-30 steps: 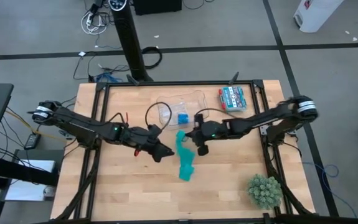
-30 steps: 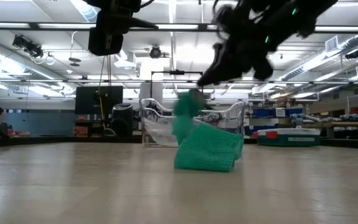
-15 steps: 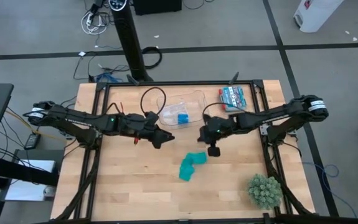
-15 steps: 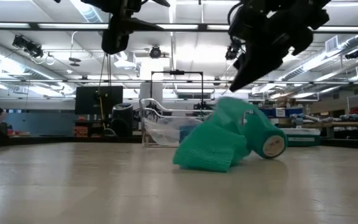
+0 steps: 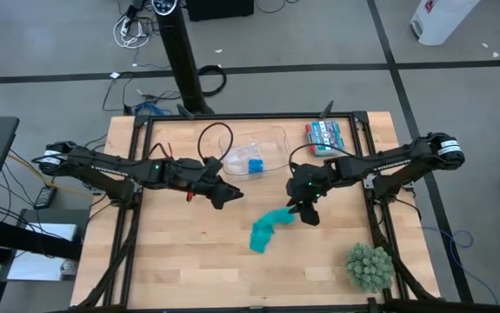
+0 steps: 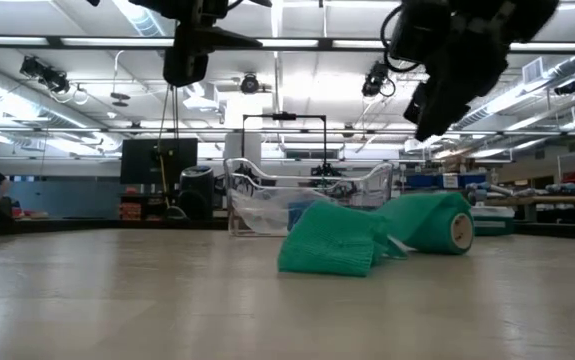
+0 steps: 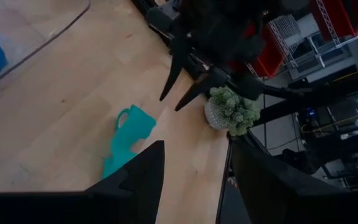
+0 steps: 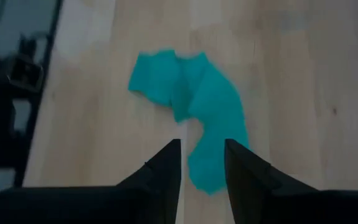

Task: Roll bandage
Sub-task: Roll the sky blue bandage

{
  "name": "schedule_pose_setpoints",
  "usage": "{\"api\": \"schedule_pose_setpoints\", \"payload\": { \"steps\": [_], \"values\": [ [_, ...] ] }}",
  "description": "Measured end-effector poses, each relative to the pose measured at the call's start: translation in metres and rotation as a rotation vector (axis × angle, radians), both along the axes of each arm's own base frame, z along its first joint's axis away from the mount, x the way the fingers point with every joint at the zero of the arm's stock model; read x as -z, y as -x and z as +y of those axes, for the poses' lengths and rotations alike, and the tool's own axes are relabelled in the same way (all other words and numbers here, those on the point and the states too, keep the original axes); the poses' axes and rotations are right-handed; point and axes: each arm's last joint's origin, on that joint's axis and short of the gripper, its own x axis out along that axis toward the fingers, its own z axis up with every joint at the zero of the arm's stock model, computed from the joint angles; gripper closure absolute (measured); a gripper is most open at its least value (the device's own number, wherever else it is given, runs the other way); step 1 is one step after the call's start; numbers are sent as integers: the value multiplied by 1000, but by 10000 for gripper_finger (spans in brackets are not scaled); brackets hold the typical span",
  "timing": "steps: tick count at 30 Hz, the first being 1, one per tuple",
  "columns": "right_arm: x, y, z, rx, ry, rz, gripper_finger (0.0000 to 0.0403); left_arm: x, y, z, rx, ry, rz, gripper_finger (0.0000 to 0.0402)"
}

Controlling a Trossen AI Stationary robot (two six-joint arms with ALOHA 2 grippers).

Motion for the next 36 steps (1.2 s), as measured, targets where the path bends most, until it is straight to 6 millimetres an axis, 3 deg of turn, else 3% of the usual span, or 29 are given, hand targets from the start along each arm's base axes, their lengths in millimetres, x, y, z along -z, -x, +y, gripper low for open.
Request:
{"api": "schedule_pose_setpoints", "payload": {
  "steps": [8, 16, 22, 28, 36],
  "values": [
    [19, 0, -5, -31, -51, 151, 289, 0, 0, 0, 1, 15, 0, 209],
    [22, 5, 31, -98, 77, 150, 292, 0, 0, 0, -4, 29, 2, 209],
    [42, 0, 48, -28, 138, 219, 283, 1, 0, 0, -24, 16, 10, 209],
    [60, -6, 50, 74, 83, 303, 246, 1, 0, 0, -24, 15, 14, 209],
    [59, -11, 47, 271, 109, 261, 169, 1, 0, 0, -2, 25, 14, 209]
  ]
}}
